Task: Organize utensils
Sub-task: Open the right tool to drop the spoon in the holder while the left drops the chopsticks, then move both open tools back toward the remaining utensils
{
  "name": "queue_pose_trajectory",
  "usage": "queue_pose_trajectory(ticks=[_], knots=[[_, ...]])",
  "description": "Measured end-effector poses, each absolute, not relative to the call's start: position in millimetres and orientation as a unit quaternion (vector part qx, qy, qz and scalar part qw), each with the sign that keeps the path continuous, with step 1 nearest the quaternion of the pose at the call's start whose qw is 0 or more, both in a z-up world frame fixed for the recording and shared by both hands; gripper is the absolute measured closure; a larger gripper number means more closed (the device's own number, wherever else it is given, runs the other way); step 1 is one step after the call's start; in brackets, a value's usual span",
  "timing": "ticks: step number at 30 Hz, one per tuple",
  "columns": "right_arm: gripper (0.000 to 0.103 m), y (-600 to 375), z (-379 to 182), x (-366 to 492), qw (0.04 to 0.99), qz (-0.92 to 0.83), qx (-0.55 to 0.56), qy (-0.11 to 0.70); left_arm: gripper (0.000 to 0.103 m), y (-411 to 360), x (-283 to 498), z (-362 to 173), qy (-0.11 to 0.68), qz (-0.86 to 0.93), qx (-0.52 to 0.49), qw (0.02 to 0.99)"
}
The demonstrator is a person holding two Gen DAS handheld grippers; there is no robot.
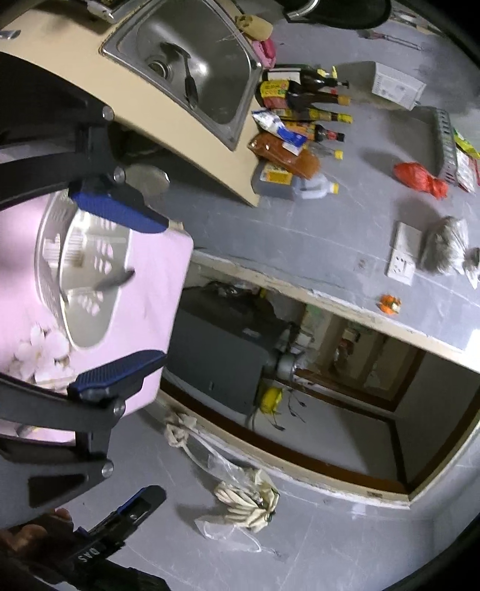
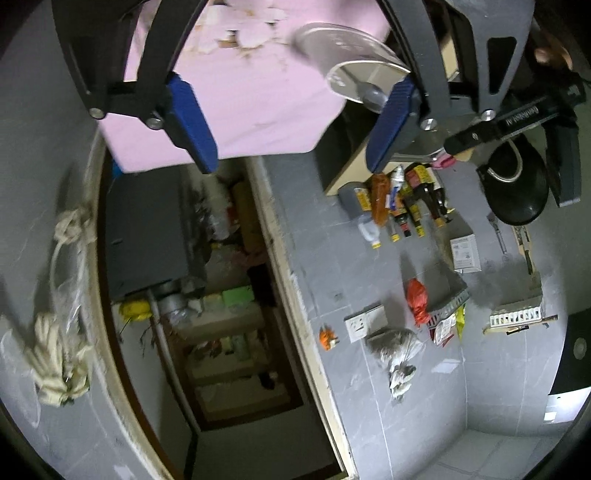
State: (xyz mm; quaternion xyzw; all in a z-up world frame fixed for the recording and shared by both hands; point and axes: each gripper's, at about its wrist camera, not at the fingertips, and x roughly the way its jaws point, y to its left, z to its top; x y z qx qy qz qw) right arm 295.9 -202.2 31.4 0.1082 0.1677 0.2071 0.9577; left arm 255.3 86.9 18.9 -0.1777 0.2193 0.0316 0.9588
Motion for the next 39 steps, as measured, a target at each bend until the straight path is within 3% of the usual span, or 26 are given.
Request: queue_pose_trajectory(ticks=[5,8,24,39], knots=[[0.003,-233,45,285,0.969,0.175,0.074,0.158,0.014,55,254,33,0.198,0.03,-0.159,0.967],[0.002,-253,49,281,0.974,0.156,0.055,0.151,0.001,32,253,37,0.187,0.032,-0.139,0.972],[0.002,-330,23,290,0.974,0.118,0.037,0.188,0.001,-59,245,10,0.201,0.032,-0.088,0.975],[0.002,-355,-63,316,0.949,0.106,0.034,0.295,0.001,-88,278,-68,0.285,0.015,-0.094,0.954]])
